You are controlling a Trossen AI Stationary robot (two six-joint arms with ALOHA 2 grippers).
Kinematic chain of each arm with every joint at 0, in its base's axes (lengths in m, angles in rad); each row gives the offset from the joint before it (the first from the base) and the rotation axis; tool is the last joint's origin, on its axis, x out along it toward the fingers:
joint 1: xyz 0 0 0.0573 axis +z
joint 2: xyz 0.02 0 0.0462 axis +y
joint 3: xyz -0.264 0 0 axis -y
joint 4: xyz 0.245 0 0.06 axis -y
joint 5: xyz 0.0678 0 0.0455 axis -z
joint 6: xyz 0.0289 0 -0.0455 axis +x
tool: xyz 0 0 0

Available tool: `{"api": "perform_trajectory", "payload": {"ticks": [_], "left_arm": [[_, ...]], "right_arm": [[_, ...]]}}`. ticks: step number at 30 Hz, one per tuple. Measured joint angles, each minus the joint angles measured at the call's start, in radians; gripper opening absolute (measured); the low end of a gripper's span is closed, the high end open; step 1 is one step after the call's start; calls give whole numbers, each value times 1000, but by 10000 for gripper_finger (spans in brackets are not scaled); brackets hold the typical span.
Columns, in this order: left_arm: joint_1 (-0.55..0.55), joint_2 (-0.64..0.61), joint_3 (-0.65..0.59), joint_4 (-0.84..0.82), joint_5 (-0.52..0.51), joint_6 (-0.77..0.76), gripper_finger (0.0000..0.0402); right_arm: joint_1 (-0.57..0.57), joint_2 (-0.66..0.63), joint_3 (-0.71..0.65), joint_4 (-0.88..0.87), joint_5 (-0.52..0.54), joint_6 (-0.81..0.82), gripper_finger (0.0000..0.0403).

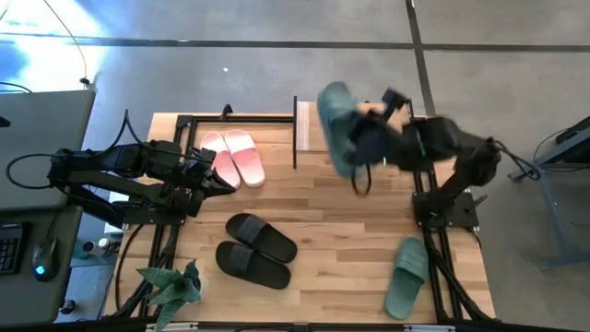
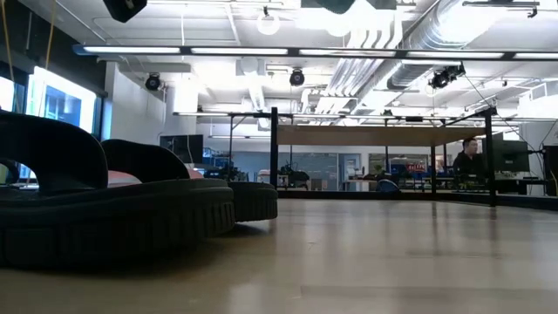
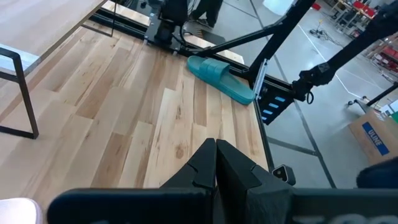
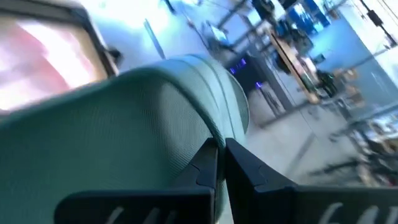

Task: Pick and place slides into the shelf
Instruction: Put the left green slide on to the shelf

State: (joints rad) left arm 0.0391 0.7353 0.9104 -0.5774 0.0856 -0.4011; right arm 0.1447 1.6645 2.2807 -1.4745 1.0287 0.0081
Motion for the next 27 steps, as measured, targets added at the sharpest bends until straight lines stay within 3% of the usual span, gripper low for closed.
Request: {"api": "perform_trajectory", "payload": {"ticks": [4,11,16,19,22,27], "left_arm": [[0,0,0,0,0,0,1],[0,0,0,0,0,0,1],[0,0,0,0,0,0,1],[0,0,0,0,0,0,1],[0,0,0,0,0,0,1],[0,0,0,0,0,0,1]], "right_arm": [[-183,-12,-5,4,-107,-140,0],[-502,39,-7,164,-444,-328,0],[-609,67,-15,217,-504,-388,0],[-609,59,-124,288,-520,-433,0],[-607,-1,-318,448,-544,-442,0],[-601,-141,-672,698,-454,-507,0]]}}
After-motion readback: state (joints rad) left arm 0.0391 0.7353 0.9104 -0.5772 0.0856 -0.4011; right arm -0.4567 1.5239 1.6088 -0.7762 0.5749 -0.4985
